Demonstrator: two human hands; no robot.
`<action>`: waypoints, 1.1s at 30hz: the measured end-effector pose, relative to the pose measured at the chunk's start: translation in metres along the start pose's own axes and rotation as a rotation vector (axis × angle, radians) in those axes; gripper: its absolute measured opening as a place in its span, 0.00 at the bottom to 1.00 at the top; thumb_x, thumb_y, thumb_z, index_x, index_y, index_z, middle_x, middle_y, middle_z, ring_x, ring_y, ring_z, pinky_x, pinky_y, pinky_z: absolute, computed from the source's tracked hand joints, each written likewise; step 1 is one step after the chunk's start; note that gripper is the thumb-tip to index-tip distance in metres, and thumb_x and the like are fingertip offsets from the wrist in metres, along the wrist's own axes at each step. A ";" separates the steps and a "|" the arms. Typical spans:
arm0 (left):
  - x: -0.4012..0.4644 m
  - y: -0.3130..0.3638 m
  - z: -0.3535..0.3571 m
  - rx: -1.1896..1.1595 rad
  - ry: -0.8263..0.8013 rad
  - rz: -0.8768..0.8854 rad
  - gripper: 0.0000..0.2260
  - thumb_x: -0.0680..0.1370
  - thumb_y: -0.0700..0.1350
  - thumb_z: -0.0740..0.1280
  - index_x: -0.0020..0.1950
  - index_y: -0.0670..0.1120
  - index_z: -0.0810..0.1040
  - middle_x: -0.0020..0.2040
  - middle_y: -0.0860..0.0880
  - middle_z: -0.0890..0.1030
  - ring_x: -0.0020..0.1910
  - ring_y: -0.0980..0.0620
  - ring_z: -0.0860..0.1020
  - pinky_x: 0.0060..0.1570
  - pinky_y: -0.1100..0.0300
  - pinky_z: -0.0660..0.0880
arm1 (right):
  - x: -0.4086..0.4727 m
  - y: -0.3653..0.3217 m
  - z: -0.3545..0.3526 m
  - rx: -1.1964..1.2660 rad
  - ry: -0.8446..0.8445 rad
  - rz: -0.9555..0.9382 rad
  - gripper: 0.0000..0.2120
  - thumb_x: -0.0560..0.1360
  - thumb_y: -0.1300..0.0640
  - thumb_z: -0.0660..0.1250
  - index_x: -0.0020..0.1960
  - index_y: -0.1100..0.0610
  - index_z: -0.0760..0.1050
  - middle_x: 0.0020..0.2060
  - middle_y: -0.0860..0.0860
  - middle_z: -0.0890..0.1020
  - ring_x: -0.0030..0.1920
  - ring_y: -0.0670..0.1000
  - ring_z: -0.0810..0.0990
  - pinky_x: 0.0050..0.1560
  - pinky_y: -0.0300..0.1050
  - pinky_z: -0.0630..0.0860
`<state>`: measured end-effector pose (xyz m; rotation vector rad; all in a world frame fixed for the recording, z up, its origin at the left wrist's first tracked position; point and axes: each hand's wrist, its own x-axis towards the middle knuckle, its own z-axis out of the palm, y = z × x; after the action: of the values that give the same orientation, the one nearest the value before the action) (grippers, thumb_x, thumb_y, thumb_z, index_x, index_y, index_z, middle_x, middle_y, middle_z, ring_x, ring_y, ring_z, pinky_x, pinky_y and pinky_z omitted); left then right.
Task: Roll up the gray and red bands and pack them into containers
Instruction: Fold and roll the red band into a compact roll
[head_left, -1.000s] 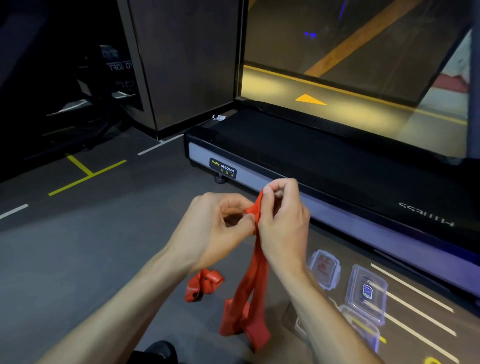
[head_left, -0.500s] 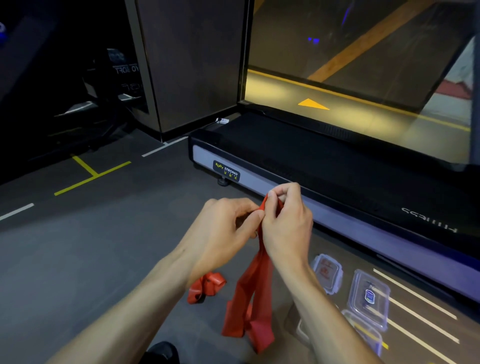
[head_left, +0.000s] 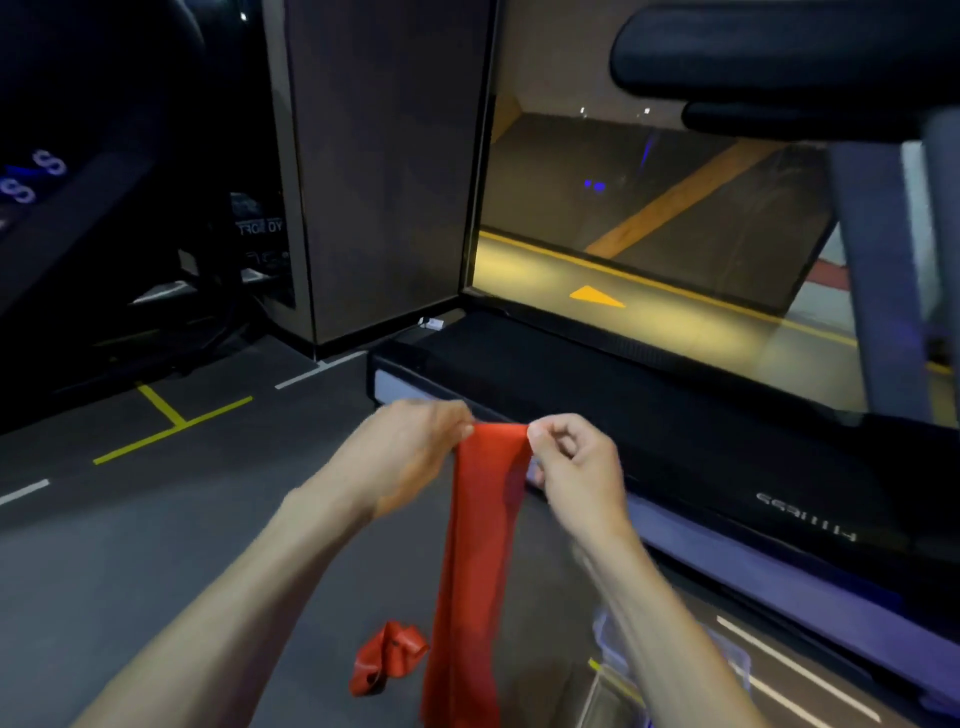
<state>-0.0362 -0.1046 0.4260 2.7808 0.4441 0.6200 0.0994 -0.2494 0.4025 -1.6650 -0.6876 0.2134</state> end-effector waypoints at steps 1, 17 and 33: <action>0.013 0.007 -0.020 0.021 0.017 0.047 0.09 0.83 0.51 0.59 0.45 0.52 0.70 0.38 0.54 0.76 0.42 0.47 0.79 0.41 0.50 0.75 | 0.005 -0.022 -0.006 0.096 -0.012 0.038 0.08 0.82 0.61 0.66 0.44 0.57 0.77 0.28 0.50 0.79 0.26 0.45 0.76 0.30 0.42 0.71; 0.098 0.129 -0.264 0.214 0.309 0.212 0.09 0.85 0.46 0.62 0.54 0.45 0.80 0.47 0.48 0.82 0.47 0.46 0.81 0.51 0.48 0.79 | 0.039 -0.310 -0.075 0.633 -0.109 -0.060 0.14 0.85 0.70 0.55 0.70 0.71 0.64 0.52 0.68 0.78 0.33 0.57 0.87 0.33 0.47 0.84; 0.084 0.146 -0.265 -0.083 0.552 0.147 0.11 0.82 0.50 0.65 0.50 0.46 0.84 0.42 0.51 0.84 0.41 0.54 0.82 0.39 0.68 0.75 | 0.023 -0.318 -0.083 0.758 -0.103 -0.113 0.13 0.84 0.69 0.58 0.68 0.71 0.67 0.55 0.71 0.80 0.41 0.60 0.88 0.40 0.50 0.86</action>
<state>-0.0475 -0.1621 0.7345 2.5478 0.3045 1.4151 0.0588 -0.2863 0.7274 -0.8936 -0.6648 0.4213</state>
